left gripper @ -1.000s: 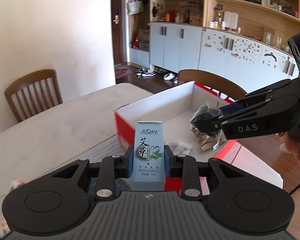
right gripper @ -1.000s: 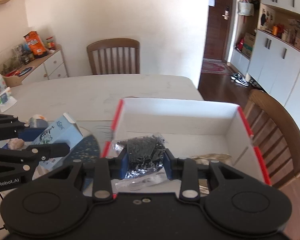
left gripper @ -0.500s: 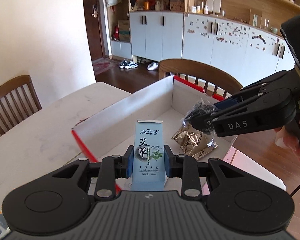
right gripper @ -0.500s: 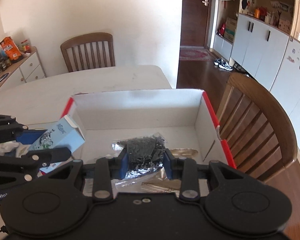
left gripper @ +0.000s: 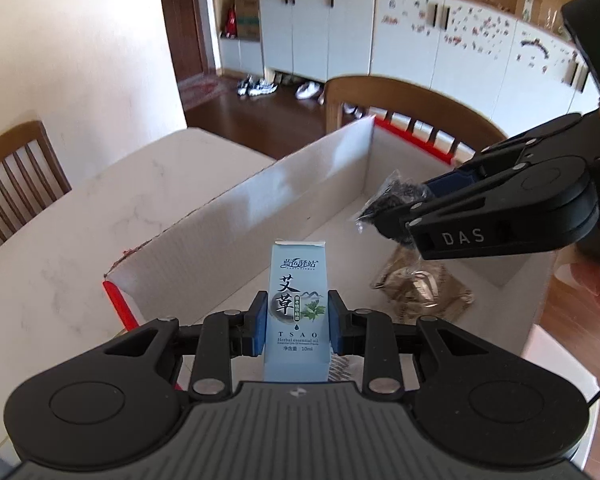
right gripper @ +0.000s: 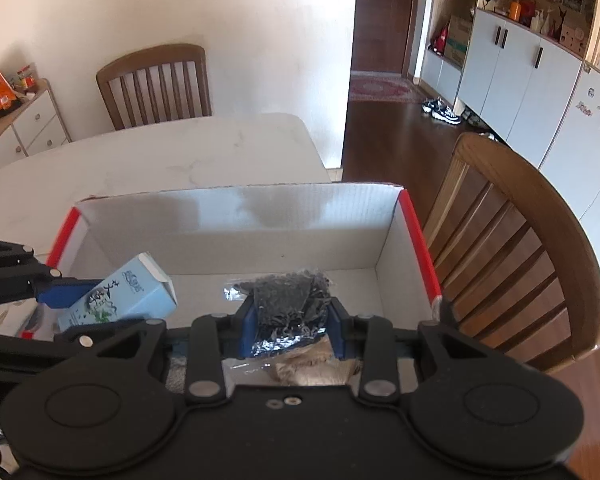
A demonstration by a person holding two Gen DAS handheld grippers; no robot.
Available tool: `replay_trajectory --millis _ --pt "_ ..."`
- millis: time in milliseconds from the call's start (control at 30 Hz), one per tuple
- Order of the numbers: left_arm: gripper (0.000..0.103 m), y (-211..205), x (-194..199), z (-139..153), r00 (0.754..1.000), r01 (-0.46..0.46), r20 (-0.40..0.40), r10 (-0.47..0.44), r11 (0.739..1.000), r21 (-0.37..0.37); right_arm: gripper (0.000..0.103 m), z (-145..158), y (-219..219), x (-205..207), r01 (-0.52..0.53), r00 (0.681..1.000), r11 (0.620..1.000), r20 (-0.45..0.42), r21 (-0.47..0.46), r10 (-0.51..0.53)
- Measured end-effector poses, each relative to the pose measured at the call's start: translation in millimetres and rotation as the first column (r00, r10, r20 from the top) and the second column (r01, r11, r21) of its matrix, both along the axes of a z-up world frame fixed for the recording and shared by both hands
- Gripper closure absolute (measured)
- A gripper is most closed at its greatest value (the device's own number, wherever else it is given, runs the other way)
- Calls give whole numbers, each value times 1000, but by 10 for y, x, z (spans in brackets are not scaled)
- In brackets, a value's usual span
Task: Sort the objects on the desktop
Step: 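Carry the TSAO carton and black mesh bag with both tools into the shoebox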
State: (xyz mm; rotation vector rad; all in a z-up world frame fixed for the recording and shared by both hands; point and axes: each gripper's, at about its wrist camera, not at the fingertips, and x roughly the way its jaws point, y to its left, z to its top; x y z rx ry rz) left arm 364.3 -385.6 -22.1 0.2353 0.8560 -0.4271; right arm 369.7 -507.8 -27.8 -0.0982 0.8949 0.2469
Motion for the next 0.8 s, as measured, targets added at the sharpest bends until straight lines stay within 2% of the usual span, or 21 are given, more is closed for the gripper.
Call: replay_trajectory --millis 200,400,800 --pt "75 -62 166 -114 1000 16 -23 -15 998 58 69 -147 25 205 18 999 999 -31 -28 -19" --pt "75 -114 320 -250 996 40 -89 -31 994 100 69 -297 13 373 58 992 998 -118 16 -55" --pt "75 -182 449 -414 979 76 -198 -45 986 148 69 -552 123 430 47 977 997 -205 -63 -59"
